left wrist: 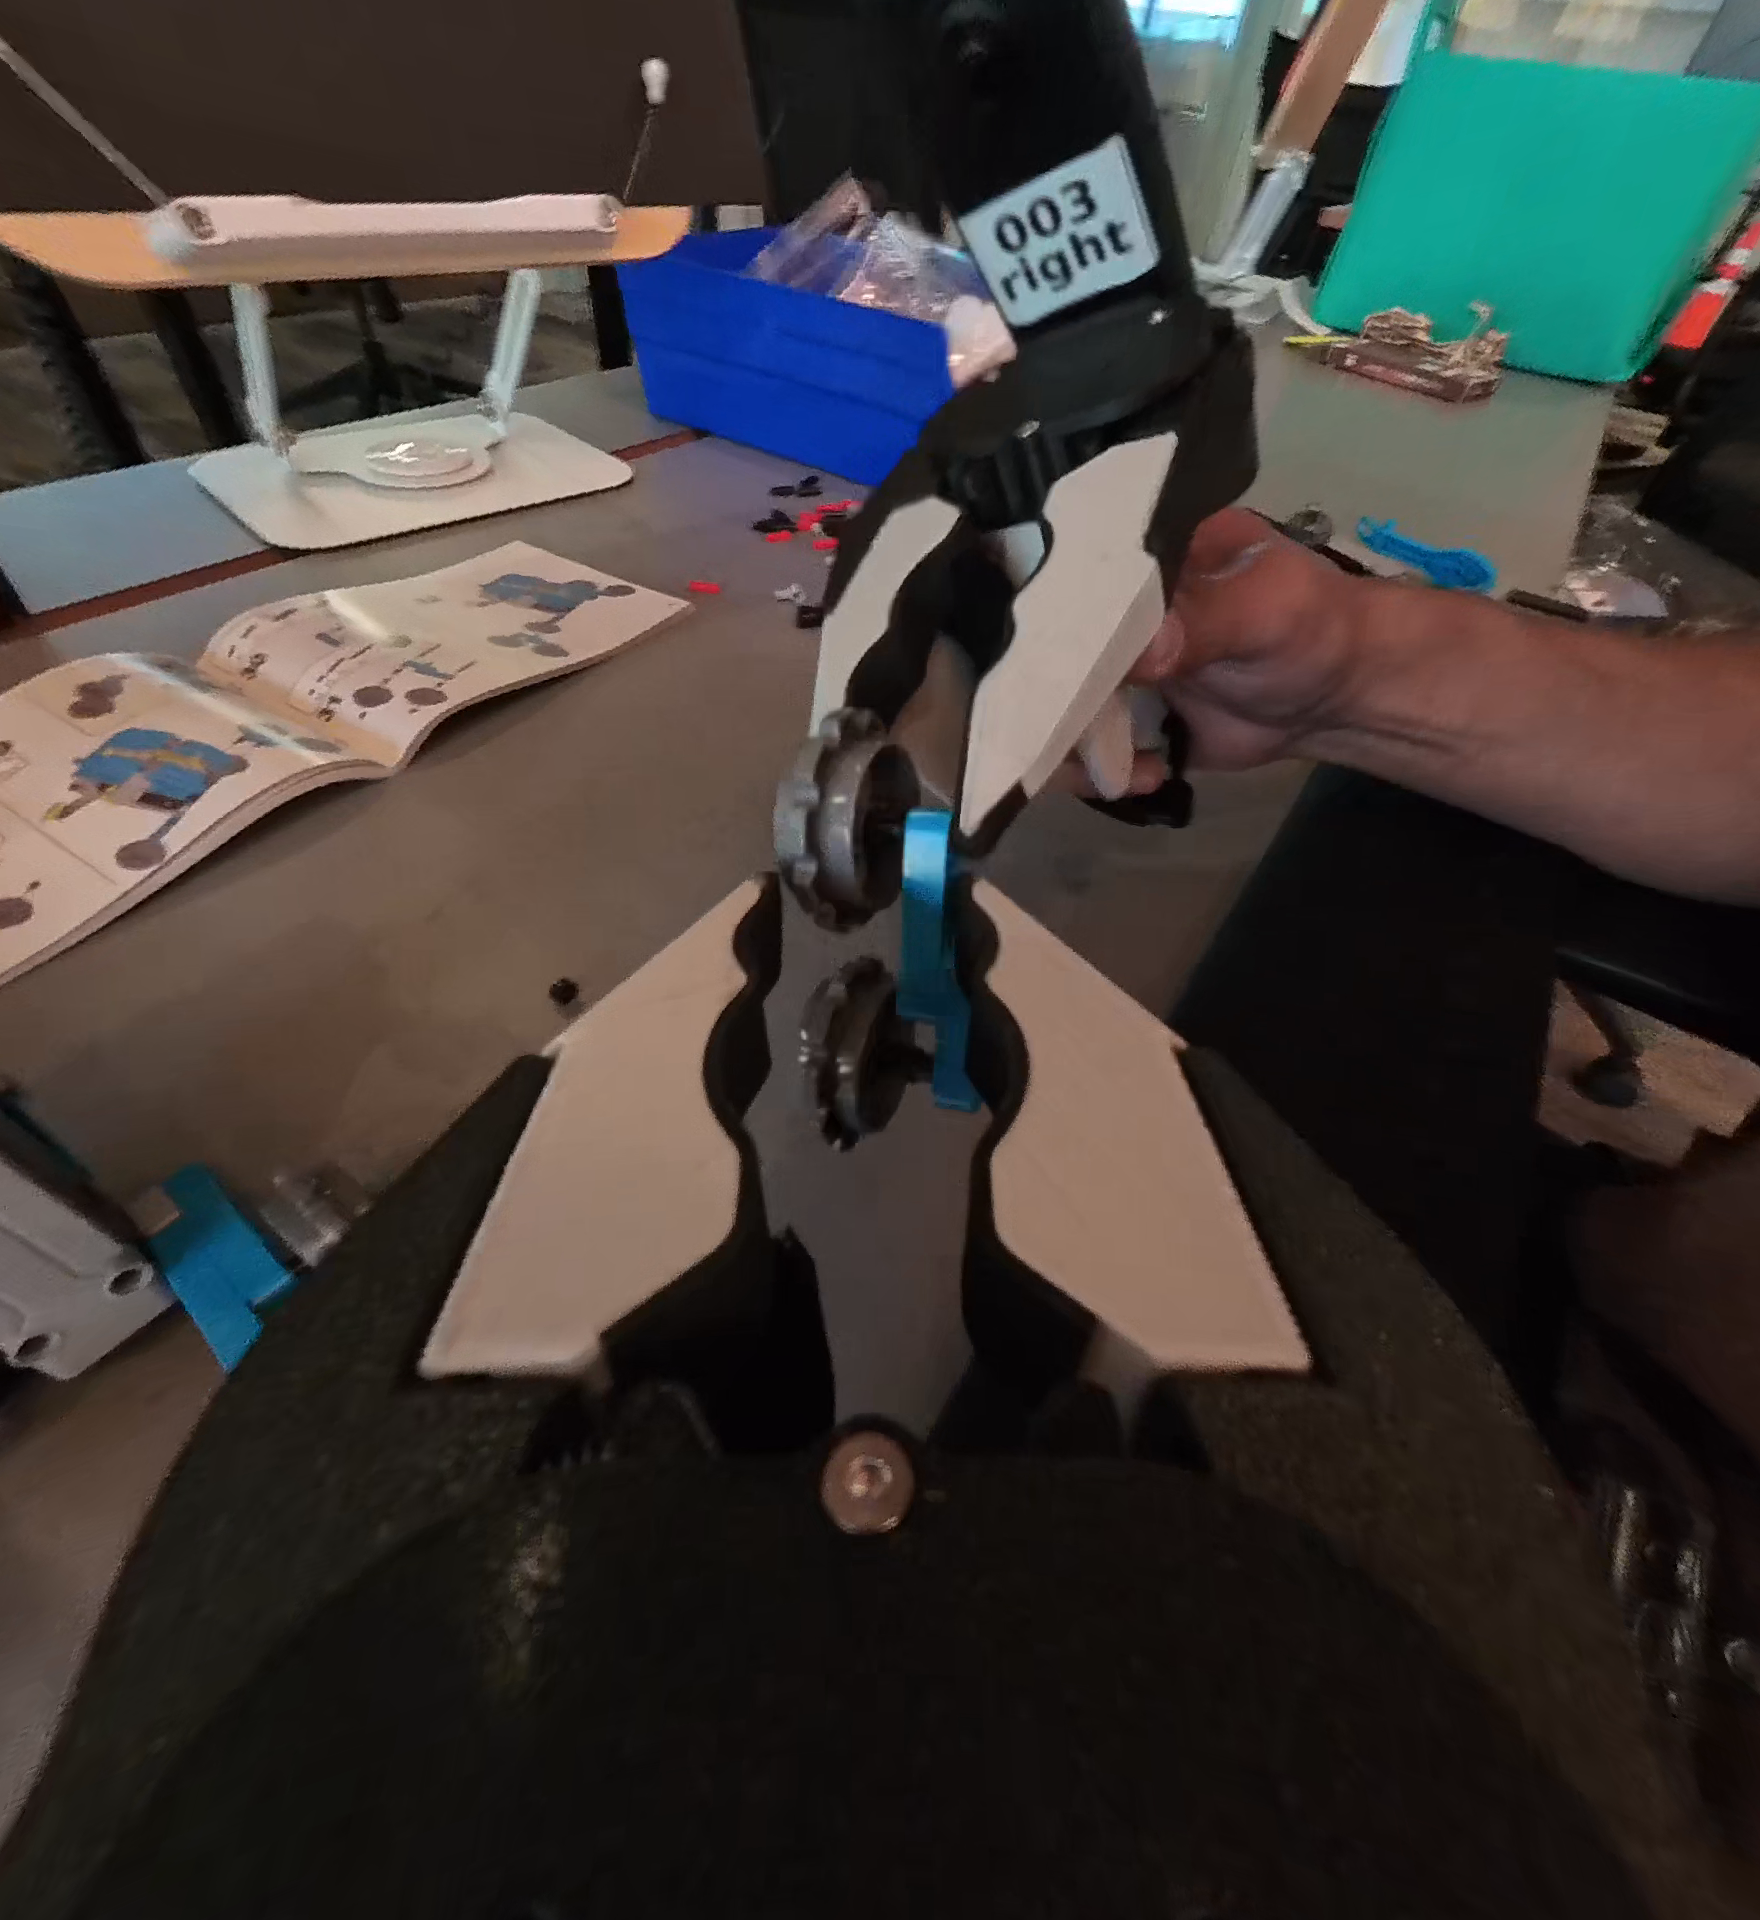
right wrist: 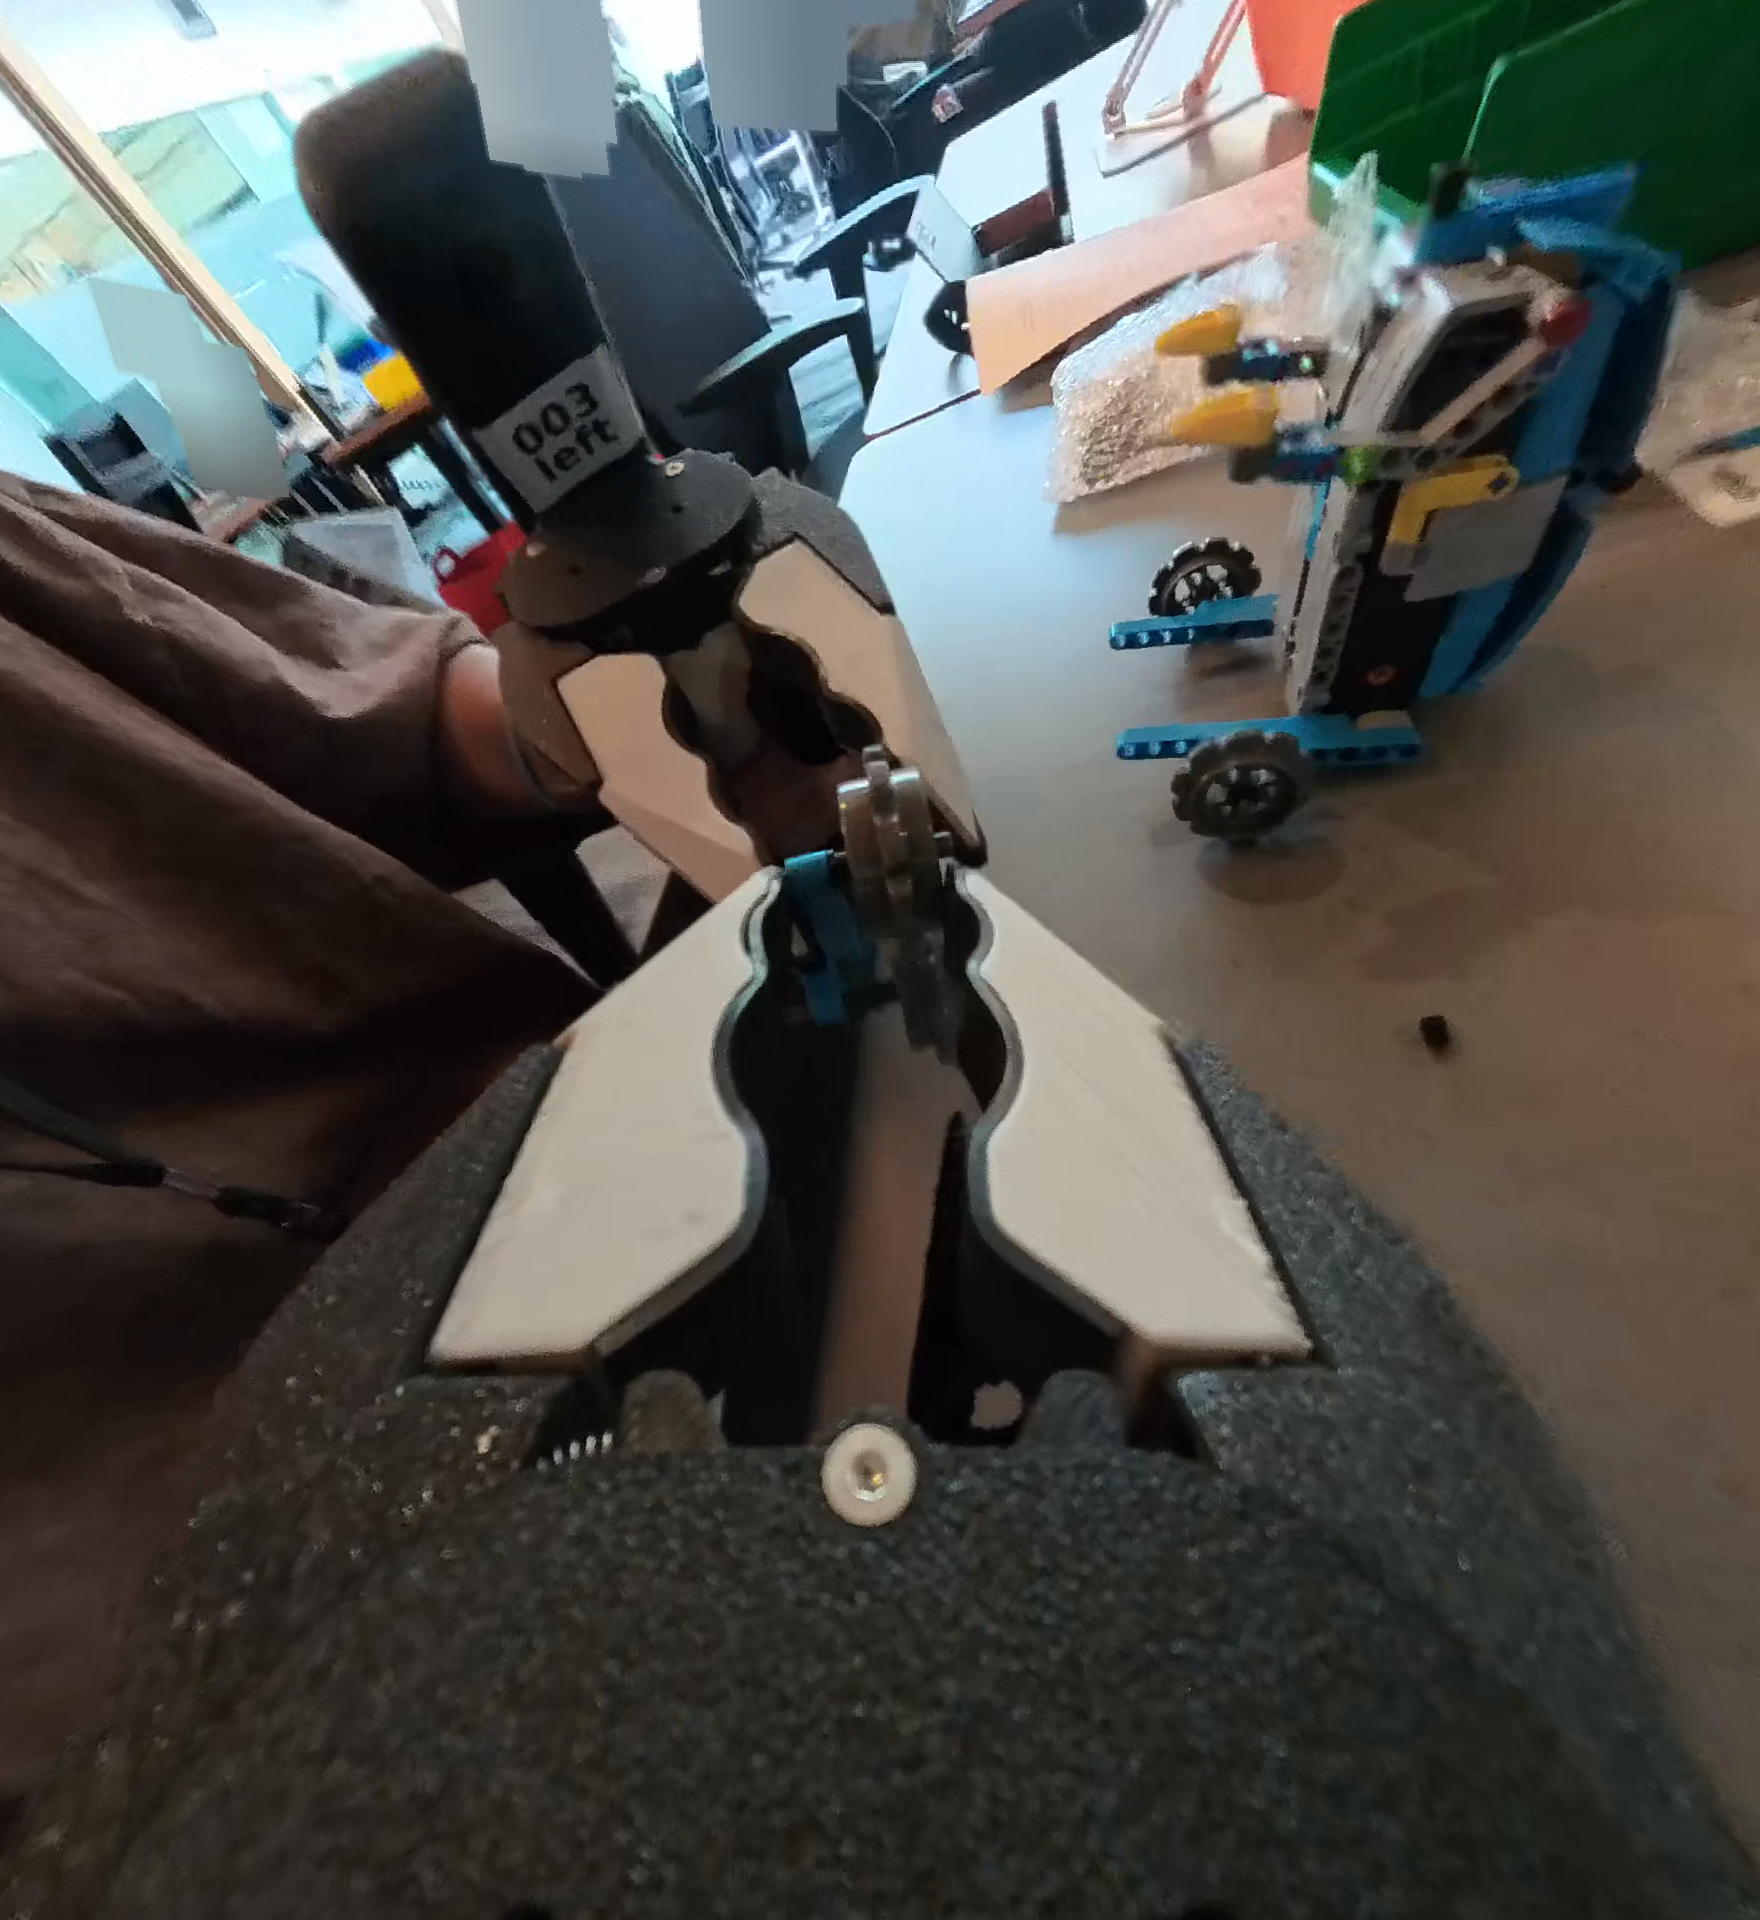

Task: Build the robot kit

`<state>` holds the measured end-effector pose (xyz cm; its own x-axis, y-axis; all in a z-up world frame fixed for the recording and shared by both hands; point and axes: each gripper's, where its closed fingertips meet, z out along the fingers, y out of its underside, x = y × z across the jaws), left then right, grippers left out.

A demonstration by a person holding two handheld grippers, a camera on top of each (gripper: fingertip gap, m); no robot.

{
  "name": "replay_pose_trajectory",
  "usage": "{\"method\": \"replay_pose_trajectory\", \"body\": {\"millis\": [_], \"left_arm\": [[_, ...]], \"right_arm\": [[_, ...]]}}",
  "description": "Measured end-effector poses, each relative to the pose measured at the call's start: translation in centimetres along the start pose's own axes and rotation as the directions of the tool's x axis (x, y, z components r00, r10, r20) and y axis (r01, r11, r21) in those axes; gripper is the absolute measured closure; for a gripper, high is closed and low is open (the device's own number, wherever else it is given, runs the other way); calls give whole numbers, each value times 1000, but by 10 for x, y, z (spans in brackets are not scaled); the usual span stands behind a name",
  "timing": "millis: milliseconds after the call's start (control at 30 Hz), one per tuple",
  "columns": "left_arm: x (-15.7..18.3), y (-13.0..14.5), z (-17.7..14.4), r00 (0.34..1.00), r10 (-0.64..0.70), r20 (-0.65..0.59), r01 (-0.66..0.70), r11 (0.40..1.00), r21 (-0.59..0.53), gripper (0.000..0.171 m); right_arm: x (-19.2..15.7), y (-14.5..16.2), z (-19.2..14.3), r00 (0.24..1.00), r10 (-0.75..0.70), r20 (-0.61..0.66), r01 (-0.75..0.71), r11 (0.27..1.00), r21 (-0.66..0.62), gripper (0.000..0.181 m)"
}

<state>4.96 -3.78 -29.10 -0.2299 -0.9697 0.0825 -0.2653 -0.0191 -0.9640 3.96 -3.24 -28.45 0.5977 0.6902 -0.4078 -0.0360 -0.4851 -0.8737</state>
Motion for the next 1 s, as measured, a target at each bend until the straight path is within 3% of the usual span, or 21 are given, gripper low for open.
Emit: {"method": "replay_pose_trajectory", "body": {"millis": [100,233,367,500,600,733,800,867,1000], "left_arm": [[-10,0,0,998,-31,57,30,999,10,138],[-18,1,0,989,-21,144,20,1000,4,136],[-28,-1,-2,974,-25,225,21,1000,19,139],[-28,-5,-6,939,71,336,-87,996,32,141],[-26,-5,0,913,148,380,-158,987,-7,142],[-31,-8,-1,908,130,399,-147,989,13,163],[-33,-9,-3,908,114,403,-137,990,28,165],[-34,-9,-4,912,100,397,-126,991,39,165],[-34,-11,-6,935,45,353,-78,994,80,165]], "right_arm": [[13,-2,-4,993,116,5,-116,992,54,152],[24,-7,0,986,134,-94,-125,988,93,153],[39,-10,0,945,143,-293,-111,986,126,152],[48,-19,-14,890,95,-446,-25,987,161,152],[37,-18,-4,909,80,-408,-22,989,146,152],[33,-18,-1,913,71,-403,-14,990,143,153],[28,-20,-3,933,82,-349,-28,987,158,164],[20,-24,-4,957,86,-276,-36,983,182,155],[24,-33,-23,967,36,-253,19,978,209,140]]}}
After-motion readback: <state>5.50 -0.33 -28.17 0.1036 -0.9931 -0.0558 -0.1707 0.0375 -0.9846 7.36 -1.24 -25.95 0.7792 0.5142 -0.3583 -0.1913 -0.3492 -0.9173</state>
